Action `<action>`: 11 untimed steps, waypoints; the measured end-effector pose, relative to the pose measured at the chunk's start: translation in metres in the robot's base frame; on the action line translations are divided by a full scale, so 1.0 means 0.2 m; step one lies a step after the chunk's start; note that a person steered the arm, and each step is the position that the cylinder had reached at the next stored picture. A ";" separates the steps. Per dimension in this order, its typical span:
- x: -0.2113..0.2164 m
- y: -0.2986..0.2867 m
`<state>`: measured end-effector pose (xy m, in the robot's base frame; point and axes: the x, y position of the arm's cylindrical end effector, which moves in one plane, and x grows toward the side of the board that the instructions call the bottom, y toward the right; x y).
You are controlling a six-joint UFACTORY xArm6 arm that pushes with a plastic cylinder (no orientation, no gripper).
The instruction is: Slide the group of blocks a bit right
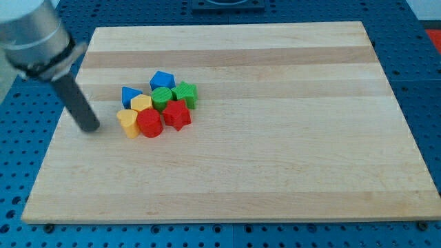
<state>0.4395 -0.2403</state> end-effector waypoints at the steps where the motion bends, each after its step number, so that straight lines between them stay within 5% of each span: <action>1: -0.16 0.02; 9: -0.02 0.32; 11: -0.02 0.15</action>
